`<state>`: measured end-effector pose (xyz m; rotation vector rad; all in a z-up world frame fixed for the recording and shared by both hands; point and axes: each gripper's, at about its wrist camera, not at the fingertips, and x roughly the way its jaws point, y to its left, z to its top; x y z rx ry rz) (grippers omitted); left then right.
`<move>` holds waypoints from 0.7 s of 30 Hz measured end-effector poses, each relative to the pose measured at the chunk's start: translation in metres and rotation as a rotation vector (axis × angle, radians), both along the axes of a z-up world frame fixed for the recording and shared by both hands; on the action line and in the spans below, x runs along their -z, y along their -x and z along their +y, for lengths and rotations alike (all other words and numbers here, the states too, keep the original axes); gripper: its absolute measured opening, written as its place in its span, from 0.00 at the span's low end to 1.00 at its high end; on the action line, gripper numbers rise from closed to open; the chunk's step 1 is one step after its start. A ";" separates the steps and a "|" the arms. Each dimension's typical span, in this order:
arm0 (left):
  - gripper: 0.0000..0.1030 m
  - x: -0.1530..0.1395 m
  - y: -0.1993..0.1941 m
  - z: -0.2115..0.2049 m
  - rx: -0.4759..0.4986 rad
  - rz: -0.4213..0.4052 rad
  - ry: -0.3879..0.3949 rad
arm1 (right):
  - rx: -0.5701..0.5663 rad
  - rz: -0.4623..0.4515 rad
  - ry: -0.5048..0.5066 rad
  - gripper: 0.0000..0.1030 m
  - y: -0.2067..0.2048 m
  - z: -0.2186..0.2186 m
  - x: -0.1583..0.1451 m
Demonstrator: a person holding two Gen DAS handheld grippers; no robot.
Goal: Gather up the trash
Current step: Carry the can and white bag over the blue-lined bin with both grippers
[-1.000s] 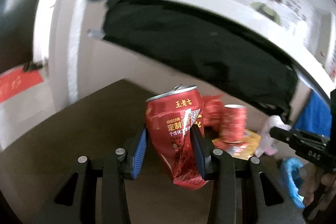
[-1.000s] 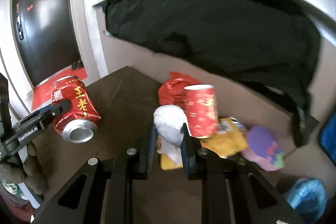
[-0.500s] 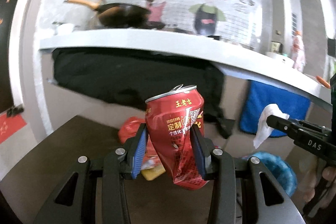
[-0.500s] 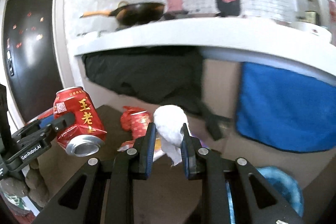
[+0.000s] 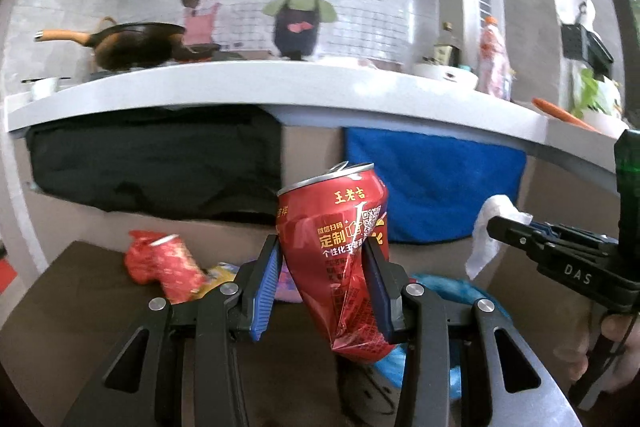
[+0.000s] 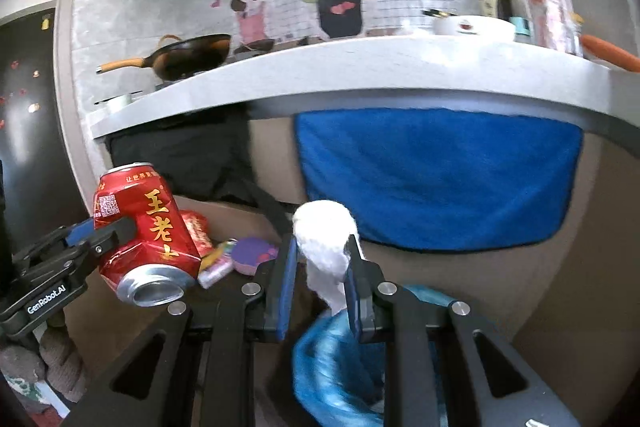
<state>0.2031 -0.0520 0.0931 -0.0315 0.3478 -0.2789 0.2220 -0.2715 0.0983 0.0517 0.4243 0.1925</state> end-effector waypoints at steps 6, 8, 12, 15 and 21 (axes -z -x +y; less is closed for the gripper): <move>0.41 0.018 -0.008 -0.036 0.058 0.039 -0.022 | 0.053 0.014 0.011 0.20 0.005 -0.030 0.015; 0.41 0.025 -0.015 -0.046 0.073 0.060 -0.024 | 0.066 0.023 0.012 0.20 0.006 -0.039 0.022; 0.41 0.039 -0.029 -0.061 0.099 0.105 -0.026 | 0.090 0.056 -0.003 0.20 0.000 -0.055 0.040; 0.41 0.050 -0.037 -0.071 0.123 0.130 -0.017 | 0.101 0.082 -0.017 0.20 -0.005 -0.062 0.055; 0.41 0.081 -0.055 -0.092 0.167 0.208 -0.021 | 0.110 0.144 -0.041 0.20 -0.019 -0.070 0.085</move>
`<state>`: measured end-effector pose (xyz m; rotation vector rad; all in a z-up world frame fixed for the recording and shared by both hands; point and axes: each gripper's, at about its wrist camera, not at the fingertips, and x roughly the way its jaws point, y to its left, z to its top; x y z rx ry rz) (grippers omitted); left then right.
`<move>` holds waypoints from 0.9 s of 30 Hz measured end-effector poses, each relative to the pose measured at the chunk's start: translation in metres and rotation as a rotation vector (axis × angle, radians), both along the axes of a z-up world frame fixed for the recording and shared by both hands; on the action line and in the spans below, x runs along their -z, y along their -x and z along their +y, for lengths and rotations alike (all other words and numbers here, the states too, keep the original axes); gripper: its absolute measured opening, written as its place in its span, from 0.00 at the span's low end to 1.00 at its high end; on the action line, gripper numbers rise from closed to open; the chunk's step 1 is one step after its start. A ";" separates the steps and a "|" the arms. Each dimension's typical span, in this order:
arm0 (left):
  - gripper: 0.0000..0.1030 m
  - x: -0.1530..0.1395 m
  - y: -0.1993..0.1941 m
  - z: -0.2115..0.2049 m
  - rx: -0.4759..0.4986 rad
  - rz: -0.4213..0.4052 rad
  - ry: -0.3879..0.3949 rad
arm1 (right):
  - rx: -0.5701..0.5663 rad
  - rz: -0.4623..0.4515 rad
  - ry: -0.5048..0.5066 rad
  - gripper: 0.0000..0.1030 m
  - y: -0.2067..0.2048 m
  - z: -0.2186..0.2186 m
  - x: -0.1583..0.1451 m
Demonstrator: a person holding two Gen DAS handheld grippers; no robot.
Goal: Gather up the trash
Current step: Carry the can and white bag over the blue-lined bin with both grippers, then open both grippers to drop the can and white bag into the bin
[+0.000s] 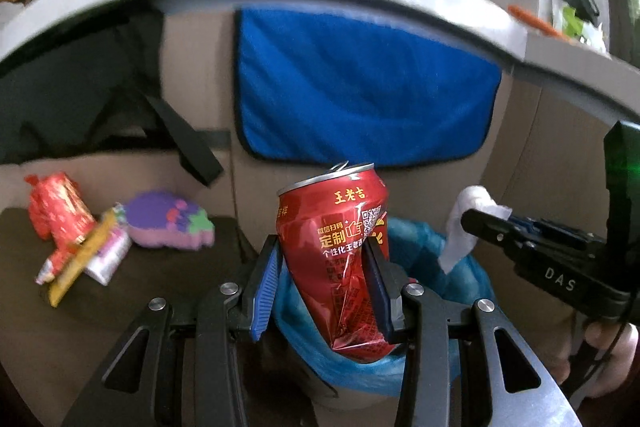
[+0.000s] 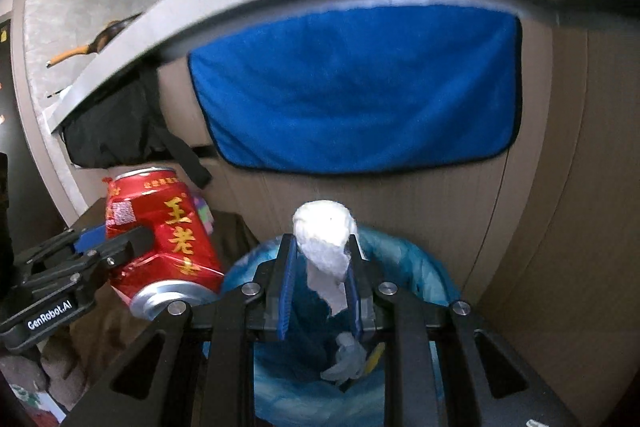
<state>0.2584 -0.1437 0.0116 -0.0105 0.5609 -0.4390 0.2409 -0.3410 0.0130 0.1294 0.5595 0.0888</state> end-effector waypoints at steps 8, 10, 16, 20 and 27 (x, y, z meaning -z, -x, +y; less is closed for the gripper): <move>0.41 0.030 -0.022 -0.013 0.008 0.075 -0.019 | 0.014 0.041 -0.034 0.20 -0.013 -0.012 0.024; 0.41 0.035 -0.025 -0.015 0.006 0.086 -0.018 | 0.018 0.045 -0.042 0.20 -0.015 -0.016 0.027; 0.41 0.041 -0.030 -0.019 0.006 0.102 -0.028 | 0.024 0.061 -0.048 0.20 -0.018 -0.020 0.035; 0.41 0.041 -0.032 -0.021 0.008 0.112 -0.024 | 0.024 0.074 -0.051 0.21 -0.019 -0.021 0.041; 0.41 0.044 -0.036 -0.025 0.020 0.112 -0.029 | 0.020 0.084 -0.046 0.21 -0.020 -0.020 0.046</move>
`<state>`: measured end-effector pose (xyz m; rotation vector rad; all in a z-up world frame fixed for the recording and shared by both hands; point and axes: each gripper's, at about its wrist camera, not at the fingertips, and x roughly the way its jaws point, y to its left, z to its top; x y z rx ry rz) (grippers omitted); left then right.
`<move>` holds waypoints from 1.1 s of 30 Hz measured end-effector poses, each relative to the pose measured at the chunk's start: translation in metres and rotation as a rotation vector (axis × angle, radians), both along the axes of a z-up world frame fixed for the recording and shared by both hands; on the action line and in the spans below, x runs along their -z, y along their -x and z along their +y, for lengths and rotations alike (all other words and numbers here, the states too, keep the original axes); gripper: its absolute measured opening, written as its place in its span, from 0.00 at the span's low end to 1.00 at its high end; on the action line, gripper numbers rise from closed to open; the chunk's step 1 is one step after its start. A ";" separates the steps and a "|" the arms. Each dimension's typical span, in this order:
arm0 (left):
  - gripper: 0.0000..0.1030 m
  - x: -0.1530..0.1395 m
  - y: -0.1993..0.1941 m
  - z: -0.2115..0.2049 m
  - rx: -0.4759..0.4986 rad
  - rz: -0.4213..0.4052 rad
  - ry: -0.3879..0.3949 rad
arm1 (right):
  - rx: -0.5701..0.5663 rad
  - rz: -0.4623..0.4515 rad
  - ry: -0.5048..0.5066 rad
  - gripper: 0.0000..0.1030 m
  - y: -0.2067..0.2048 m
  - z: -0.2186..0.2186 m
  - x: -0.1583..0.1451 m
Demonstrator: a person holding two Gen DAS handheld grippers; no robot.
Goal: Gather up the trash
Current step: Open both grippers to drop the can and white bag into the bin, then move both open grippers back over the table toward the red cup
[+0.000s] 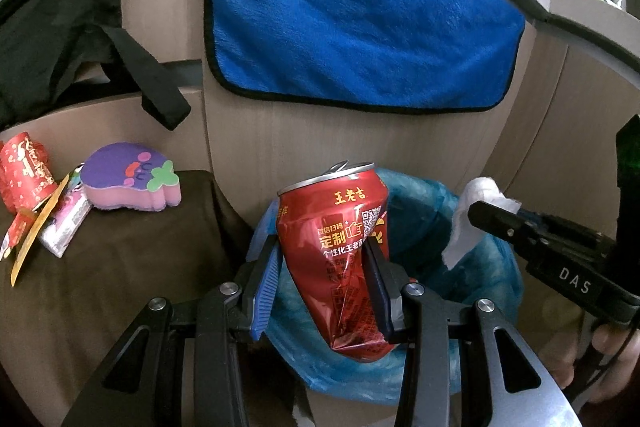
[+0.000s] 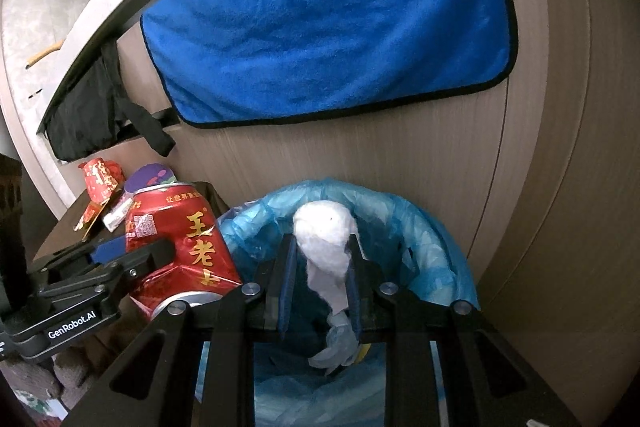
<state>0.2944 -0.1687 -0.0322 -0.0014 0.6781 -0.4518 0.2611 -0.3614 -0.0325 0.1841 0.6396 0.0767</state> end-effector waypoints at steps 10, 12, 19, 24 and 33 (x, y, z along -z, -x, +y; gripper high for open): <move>0.41 0.006 -0.006 -0.002 0.012 0.022 0.016 | 0.003 0.019 0.001 0.23 -0.001 -0.001 0.005; 0.41 0.008 -0.009 -0.002 0.029 0.033 0.032 | 0.003 0.021 -0.001 0.24 -0.002 0.000 0.006; 0.50 0.005 -0.016 0.011 0.034 0.058 0.114 | 0.011 0.020 -0.004 0.39 0.001 0.000 0.005; 0.57 -0.008 -0.018 0.026 0.020 0.058 0.179 | 0.014 0.018 0.003 0.40 0.003 0.001 0.000; 0.57 -0.035 0.003 0.090 -0.066 -0.025 0.184 | -0.001 -0.033 0.032 0.39 0.016 0.019 -0.030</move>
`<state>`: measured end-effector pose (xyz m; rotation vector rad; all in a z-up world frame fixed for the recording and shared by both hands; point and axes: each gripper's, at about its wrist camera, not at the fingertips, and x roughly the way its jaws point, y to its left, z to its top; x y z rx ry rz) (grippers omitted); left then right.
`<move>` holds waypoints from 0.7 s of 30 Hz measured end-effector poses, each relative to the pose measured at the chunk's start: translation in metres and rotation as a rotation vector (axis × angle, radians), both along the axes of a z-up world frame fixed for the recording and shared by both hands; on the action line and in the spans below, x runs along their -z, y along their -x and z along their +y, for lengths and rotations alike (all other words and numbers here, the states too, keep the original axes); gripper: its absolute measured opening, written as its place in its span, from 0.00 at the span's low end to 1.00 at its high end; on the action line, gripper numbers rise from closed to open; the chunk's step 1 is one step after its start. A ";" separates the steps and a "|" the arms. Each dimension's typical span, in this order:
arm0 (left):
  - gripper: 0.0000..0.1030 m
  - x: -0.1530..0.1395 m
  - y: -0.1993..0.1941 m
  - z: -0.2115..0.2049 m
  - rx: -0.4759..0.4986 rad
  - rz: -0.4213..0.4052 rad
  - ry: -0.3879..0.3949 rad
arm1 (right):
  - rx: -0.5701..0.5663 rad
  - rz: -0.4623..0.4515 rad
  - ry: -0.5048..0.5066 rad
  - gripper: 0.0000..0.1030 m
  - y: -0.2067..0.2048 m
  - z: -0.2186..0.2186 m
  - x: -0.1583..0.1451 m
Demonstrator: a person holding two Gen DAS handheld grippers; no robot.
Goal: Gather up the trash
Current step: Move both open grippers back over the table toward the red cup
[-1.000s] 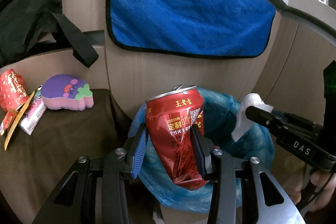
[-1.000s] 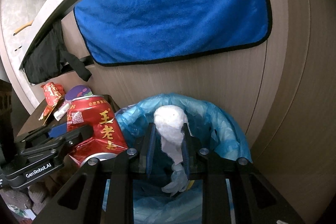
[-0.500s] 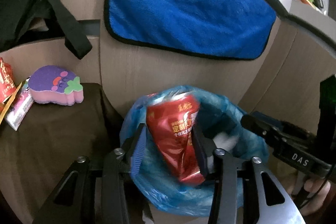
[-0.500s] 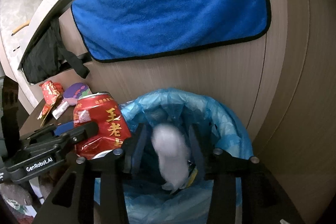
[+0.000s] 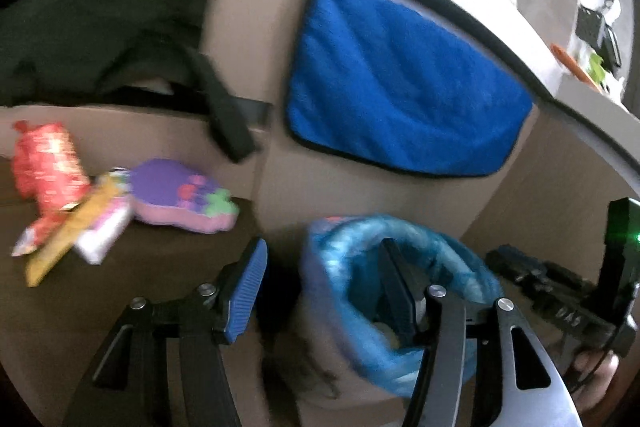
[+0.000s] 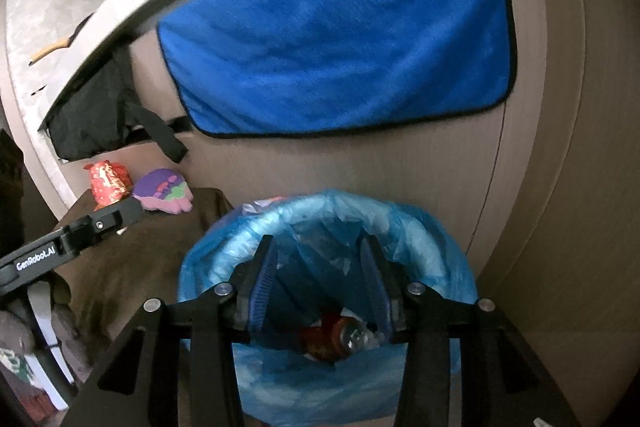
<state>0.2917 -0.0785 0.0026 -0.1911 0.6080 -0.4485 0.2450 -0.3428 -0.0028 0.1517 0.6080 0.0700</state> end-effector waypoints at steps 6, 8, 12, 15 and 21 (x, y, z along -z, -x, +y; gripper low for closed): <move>0.59 0.011 0.017 0.095 -0.162 -0.044 -0.055 | -0.073 -0.054 0.021 0.39 0.003 0.040 -0.023; 0.59 0.015 0.016 0.128 -0.230 -0.047 -0.070 | -0.104 -0.063 0.050 0.39 0.000 0.061 -0.026; 0.59 0.026 0.004 0.184 -0.294 -0.014 -0.043 | -0.161 -0.051 0.063 0.39 -0.013 0.100 -0.025; 0.59 0.036 -0.004 0.202 -0.260 -0.027 -0.078 | -0.205 -0.030 0.071 0.39 -0.026 0.129 -0.020; 0.59 0.049 -0.033 0.215 -0.173 -0.022 -0.194 | -0.280 0.036 0.084 0.39 -0.052 0.172 0.002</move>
